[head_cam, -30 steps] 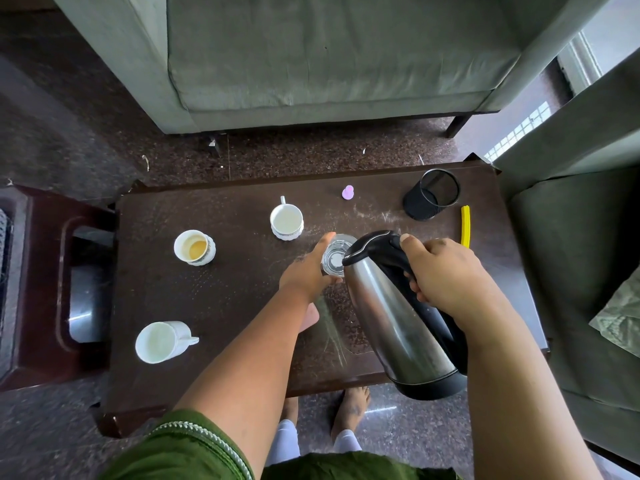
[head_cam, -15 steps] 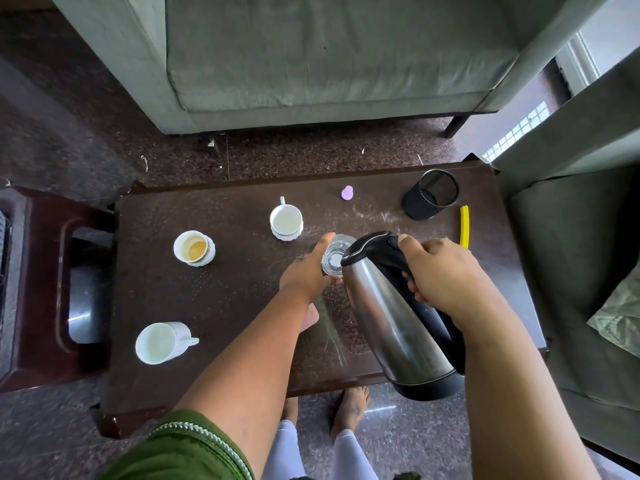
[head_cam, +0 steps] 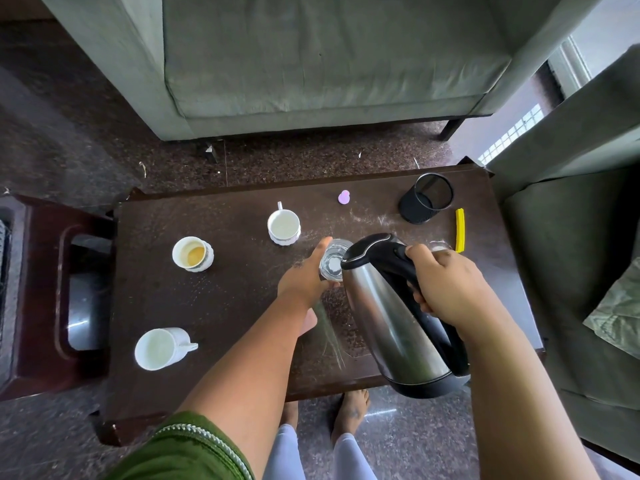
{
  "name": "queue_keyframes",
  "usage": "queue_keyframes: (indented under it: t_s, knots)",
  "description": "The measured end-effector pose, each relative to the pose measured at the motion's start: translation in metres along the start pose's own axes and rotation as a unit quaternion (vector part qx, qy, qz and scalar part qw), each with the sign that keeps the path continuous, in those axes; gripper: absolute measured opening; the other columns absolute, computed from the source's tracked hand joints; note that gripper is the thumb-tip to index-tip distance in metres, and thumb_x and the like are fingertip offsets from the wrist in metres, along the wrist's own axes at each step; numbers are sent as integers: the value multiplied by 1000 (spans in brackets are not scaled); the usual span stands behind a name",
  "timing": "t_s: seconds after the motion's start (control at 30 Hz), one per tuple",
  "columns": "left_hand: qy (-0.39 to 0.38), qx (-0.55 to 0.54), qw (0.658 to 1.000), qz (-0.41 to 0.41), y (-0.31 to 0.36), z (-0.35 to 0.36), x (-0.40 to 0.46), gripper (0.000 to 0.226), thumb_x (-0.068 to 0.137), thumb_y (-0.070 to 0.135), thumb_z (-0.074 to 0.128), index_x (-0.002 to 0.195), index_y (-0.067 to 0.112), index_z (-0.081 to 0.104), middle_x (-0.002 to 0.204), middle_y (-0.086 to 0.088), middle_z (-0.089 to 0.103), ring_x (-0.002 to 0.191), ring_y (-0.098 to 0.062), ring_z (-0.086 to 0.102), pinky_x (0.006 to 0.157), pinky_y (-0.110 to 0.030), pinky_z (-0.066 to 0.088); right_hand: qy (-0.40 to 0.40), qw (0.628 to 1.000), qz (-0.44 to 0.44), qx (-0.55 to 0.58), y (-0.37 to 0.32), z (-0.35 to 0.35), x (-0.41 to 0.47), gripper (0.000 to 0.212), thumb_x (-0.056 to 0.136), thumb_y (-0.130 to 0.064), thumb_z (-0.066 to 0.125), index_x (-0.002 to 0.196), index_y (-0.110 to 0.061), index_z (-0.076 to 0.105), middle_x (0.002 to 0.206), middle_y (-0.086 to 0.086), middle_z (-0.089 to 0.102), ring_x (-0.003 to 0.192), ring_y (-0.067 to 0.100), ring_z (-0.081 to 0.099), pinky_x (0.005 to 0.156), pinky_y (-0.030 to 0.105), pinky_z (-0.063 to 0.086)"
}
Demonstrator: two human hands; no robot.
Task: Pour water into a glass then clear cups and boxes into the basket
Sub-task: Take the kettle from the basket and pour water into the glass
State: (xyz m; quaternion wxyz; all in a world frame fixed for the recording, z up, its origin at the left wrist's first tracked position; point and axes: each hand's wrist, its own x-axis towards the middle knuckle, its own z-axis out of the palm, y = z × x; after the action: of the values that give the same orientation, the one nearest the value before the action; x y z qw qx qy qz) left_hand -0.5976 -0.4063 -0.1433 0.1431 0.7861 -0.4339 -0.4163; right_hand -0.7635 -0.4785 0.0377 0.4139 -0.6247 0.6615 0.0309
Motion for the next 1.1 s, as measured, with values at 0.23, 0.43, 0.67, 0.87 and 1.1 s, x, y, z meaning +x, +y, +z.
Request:
queue_keyframes:
  t_s: [0.23,0.43,0.67,0.87,1.1]
  knots:
    - [-6,25,1000,-1,3,-1,-2,89,89,36,63,150,47,-1,138,1,57,125,-29,55,97,-41,43,1,999,1,39,15,-5,-4,53,87,-45,42,58,-2,53,47,5,56,54,26,53,77,52,56]
    - [67,-3,998,-10,4,5,-15,103,82,42,69,154,30,-2,139,0,55,128,-23,52,91,-35,45,17,997,-25,73,32,-12,-13,52,90,-44,43,54,-9,53,40,2,54,50,24,53,70,47,52]
    - [54,-4,998,-38,13,0,-32,103,84,40,68,155,27,-5,147,-7,43,130,-29,49,96,-40,43,34,995,-57,79,40,-15,-19,54,82,-51,37,48,-12,51,43,1,55,60,27,59,82,50,49]
    - [64,-16,995,-71,47,-22,-72,94,86,43,63,154,24,1,150,-8,36,128,-32,50,96,-43,44,50,988,-81,126,32,-36,-37,51,88,-41,39,47,-11,49,52,10,58,67,35,59,71,45,48]
    - [73,-121,990,-25,111,-54,-135,24,88,11,51,110,17,59,112,1,67,102,-22,63,82,-31,46,11,965,-120,233,24,-72,-71,42,80,-45,42,52,-14,48,45,6,50,51,23,44,62,42,38]
